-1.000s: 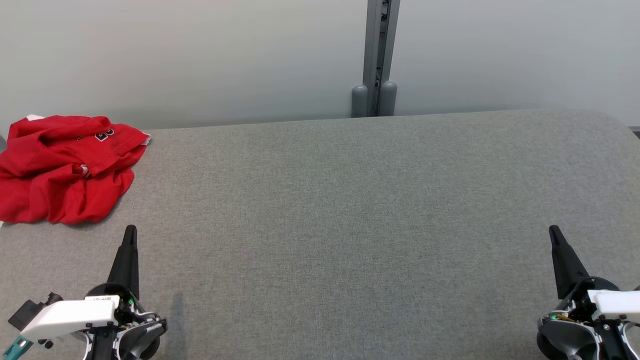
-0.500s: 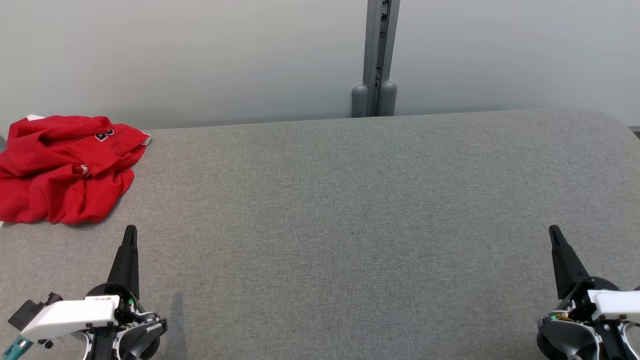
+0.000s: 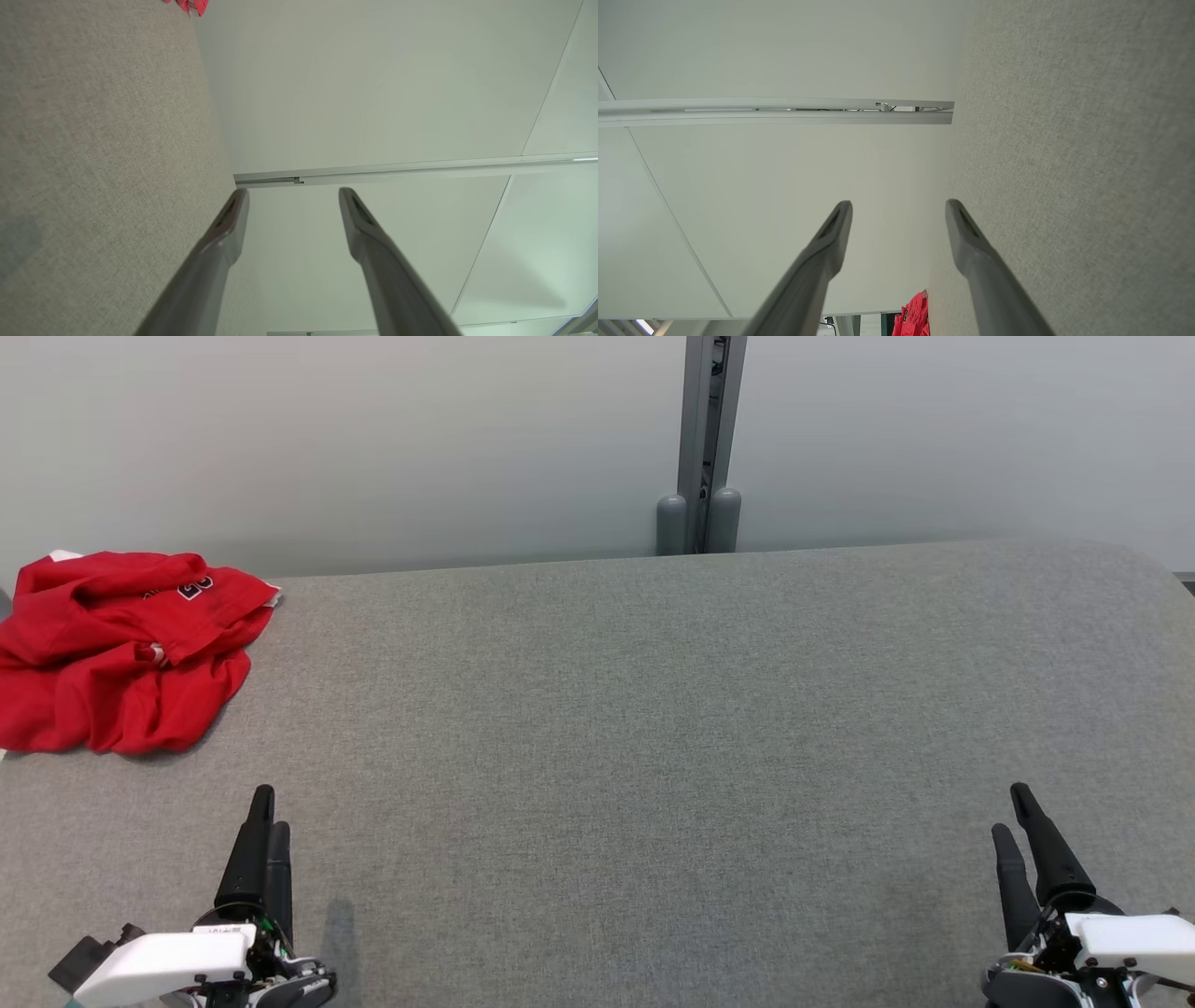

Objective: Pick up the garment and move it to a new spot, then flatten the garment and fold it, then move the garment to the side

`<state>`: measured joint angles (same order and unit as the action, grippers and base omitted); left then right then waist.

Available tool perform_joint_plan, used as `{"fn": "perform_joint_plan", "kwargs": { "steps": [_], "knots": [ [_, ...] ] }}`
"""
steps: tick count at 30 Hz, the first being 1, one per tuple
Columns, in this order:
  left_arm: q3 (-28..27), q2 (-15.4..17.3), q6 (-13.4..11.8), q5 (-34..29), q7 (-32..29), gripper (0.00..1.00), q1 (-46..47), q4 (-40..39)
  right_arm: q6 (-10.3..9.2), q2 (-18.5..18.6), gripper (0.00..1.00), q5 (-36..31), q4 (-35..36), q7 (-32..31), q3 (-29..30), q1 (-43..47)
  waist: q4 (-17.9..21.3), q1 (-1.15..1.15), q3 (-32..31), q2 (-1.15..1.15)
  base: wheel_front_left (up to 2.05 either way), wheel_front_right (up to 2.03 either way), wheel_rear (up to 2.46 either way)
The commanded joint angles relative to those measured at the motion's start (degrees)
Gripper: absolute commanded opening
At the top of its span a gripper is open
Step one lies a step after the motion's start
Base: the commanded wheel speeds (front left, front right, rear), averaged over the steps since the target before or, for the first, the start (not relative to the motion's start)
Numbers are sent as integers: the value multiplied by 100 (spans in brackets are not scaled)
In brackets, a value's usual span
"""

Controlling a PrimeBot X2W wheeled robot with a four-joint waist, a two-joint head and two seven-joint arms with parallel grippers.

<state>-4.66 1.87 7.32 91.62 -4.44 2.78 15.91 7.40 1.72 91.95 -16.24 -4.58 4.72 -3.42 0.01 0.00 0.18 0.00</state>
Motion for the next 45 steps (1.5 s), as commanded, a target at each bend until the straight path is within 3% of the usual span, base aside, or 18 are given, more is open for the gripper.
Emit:
{"fn": "perform_joint_plan", "kwargs": {
  "steps": [1,22,45],
  "knots": [
    [39,54,-5,-102,67,100,84,-140,3,50,100,-90,110,80,-45,-103,0,0,0,0,0,0,0],
    [290,73,-368,-1845,587,100,-79,-743,6,75,100,-1670,569,602,-99,-27,-15,0,-4,0,0,0,0],
    [596,86,-725,-4545,1023,100,-288,-1076,8,96,100,-4110,1090,1038,-438,150,-33,0,-36,0,0,0,0]
  ]
}}
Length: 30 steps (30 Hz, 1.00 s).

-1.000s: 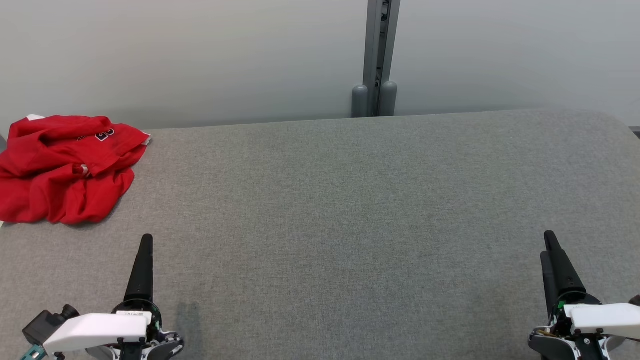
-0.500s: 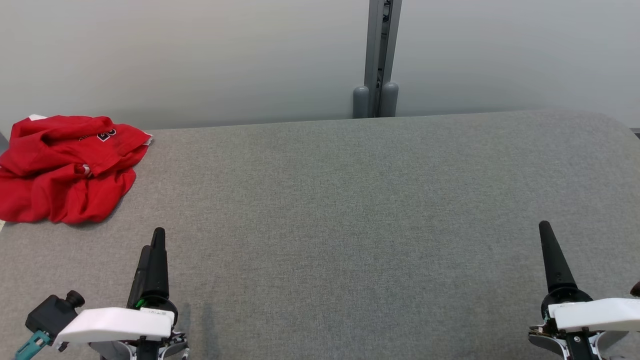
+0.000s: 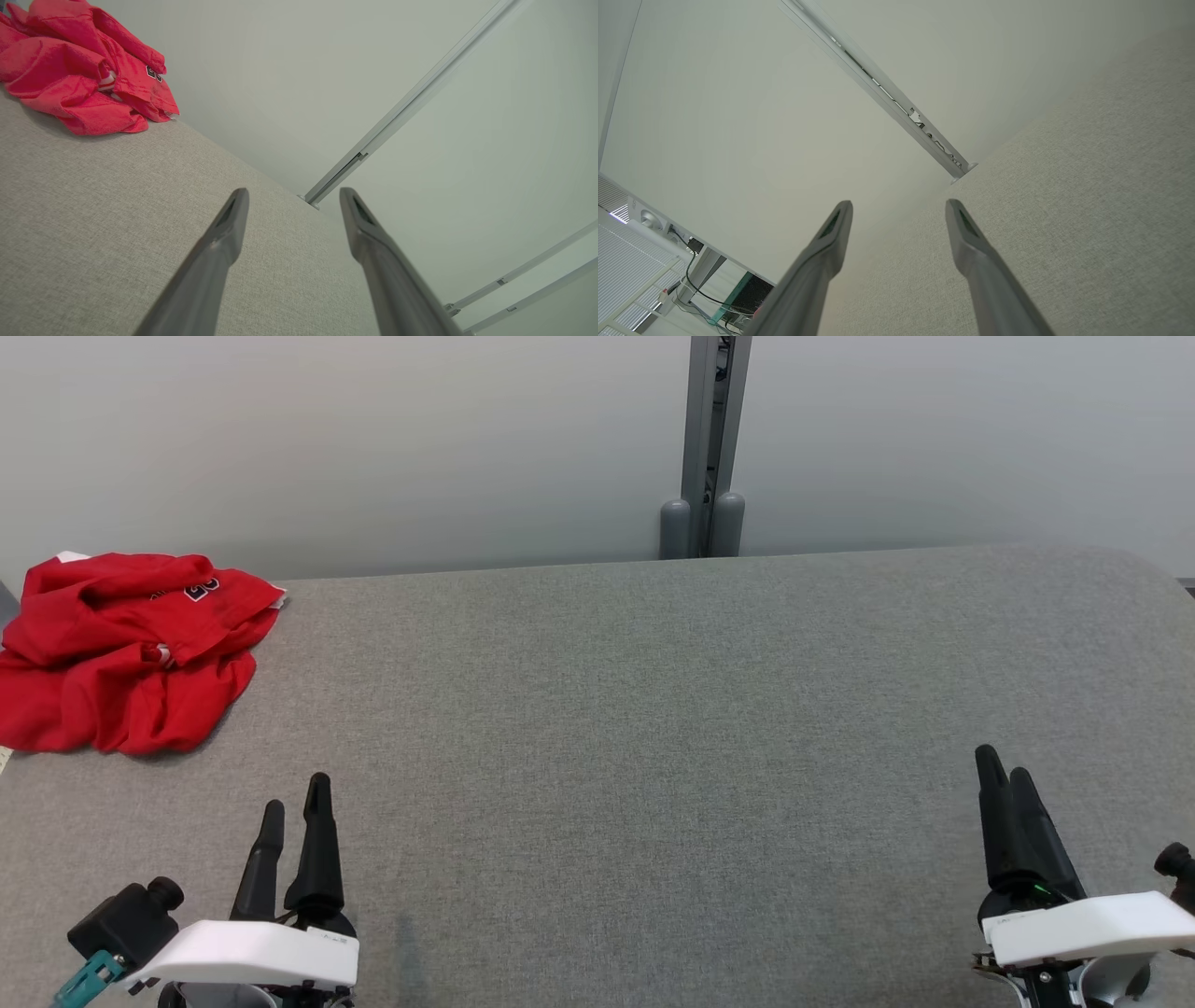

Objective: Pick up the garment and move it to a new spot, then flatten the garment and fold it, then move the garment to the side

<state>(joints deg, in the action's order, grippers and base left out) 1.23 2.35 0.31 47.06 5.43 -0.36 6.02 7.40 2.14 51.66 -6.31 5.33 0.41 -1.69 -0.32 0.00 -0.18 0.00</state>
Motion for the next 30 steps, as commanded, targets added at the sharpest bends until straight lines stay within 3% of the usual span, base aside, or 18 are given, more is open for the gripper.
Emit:
{"fn": "perform_joint_plan", "kwargs": {
  "steps": [1,8,30],
  "knots": [
    [13,39,-37,-152,53,100,22,-92,8,54,100,-200,108,68,-36,-20,0,0,-1,0,0,0,0],
    [52,44,-84,-787,171,100,-52,-2,9,60,100,-980,134,186,-155,-9,-2,0,-15,0,0,0,0],
    [169,53,-254,-2140,514,100,-191,172,11,76,100,-2381,-14,523,-326,38,-8,0,-56,0,0,0,0]
  ]
}}
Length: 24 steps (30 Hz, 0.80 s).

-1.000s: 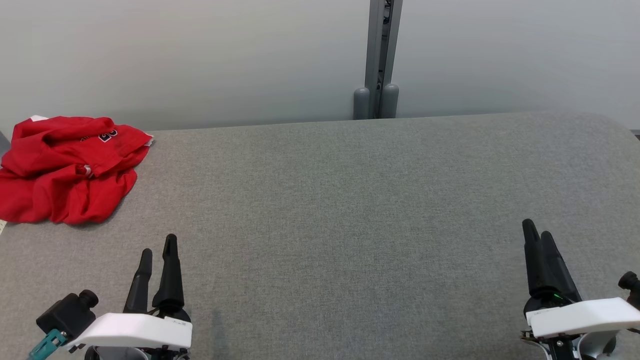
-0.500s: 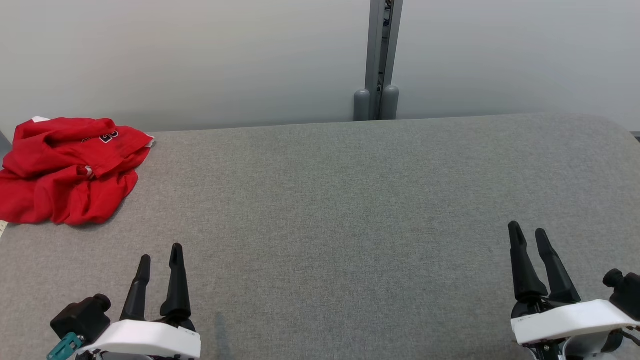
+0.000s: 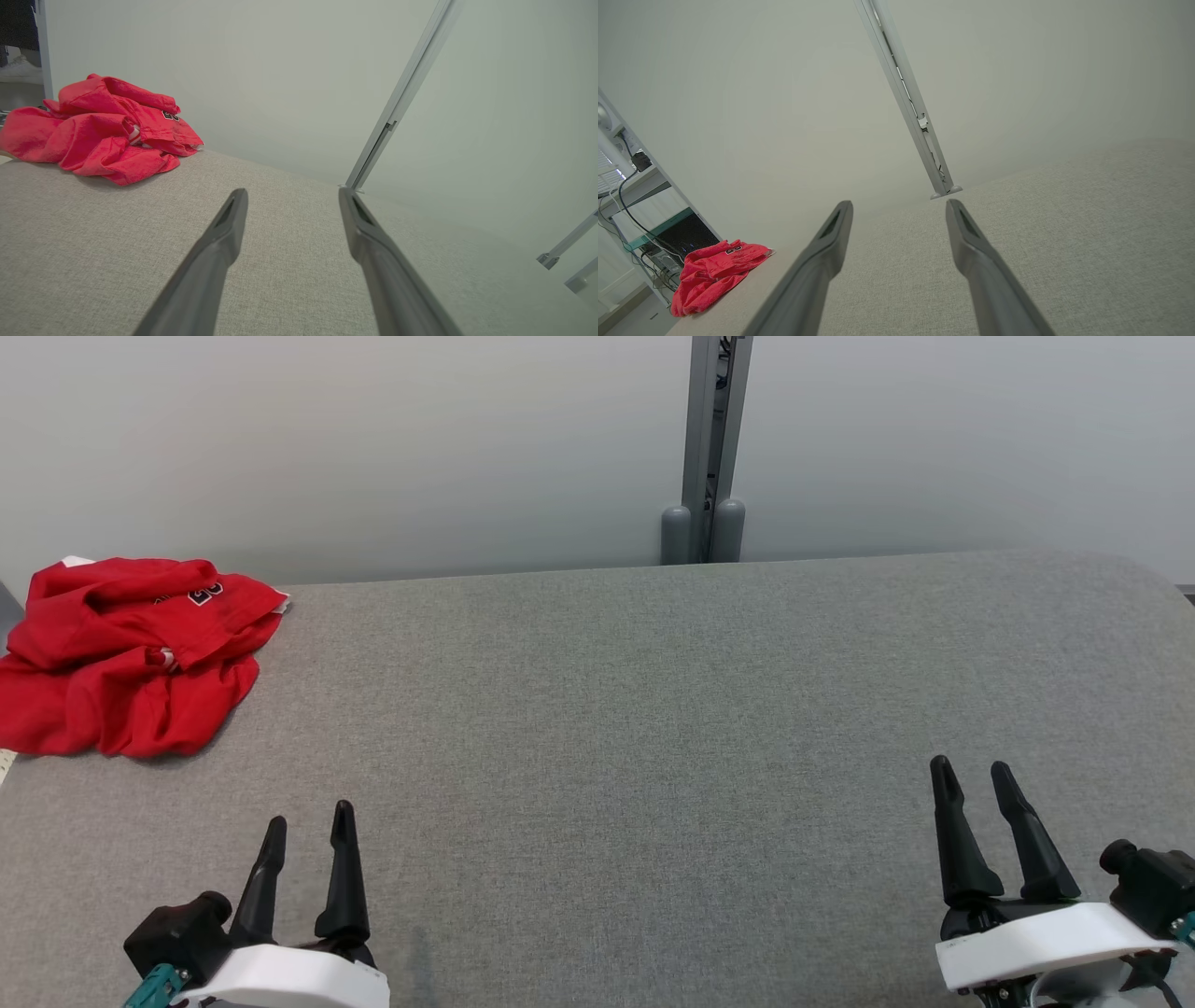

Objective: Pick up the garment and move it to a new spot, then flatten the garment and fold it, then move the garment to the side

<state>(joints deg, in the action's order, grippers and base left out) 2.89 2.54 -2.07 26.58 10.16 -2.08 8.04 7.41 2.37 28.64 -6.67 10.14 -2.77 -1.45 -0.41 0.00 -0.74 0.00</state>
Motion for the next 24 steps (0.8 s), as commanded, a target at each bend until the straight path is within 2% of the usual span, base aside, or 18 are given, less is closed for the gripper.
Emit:
{"fn": "perform_joint_plan", "kwargs": {
  "steps": [1,24],
  "knots": [
    [15,33,-28,-127,53,100,-26,-12,10,53,100,-129,6,62,-10,15,0,0,-2,0,0,0,0],
    [211,41,-168,-973,321,100,-102,99,12,65,100,-1139,-220,324,-170,-49,-3,0,-8,0,0,0,0]
  ]
}}
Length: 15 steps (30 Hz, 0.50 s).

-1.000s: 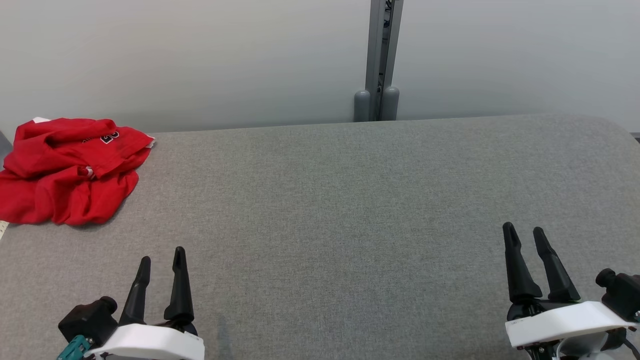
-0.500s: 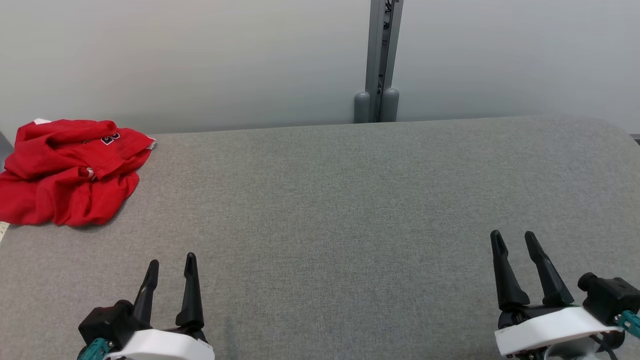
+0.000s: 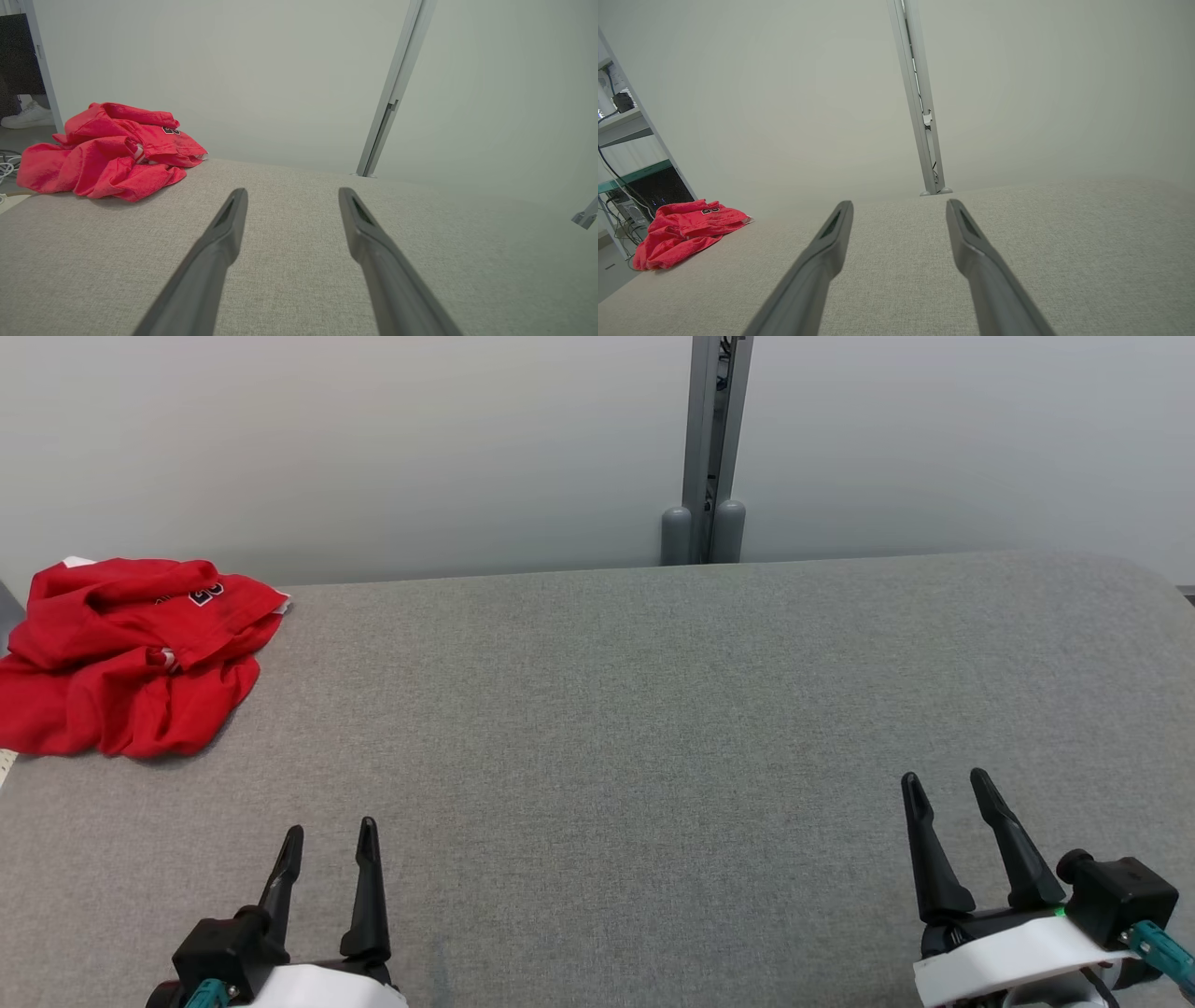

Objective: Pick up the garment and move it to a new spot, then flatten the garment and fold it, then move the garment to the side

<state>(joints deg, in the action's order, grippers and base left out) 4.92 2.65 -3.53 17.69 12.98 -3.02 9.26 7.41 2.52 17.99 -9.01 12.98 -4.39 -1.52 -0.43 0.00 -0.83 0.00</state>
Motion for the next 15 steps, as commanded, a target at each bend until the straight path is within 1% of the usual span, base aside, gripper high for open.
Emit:
{"fn": "perform_joint_plan", "kwargs": {
  "steps": [1,15],
  "knots": [
    [15,32,-30,-127,49,100,-14,-22,12,50,100,-116,17,56,-12,-39,-3,0,2,0,0,0,0],
    [66,35,-130,-626,192,100,-57,123,13,58,100,-688,7,206,-52,-38,-17,0,7,0,0,0,0]
  ]
}}
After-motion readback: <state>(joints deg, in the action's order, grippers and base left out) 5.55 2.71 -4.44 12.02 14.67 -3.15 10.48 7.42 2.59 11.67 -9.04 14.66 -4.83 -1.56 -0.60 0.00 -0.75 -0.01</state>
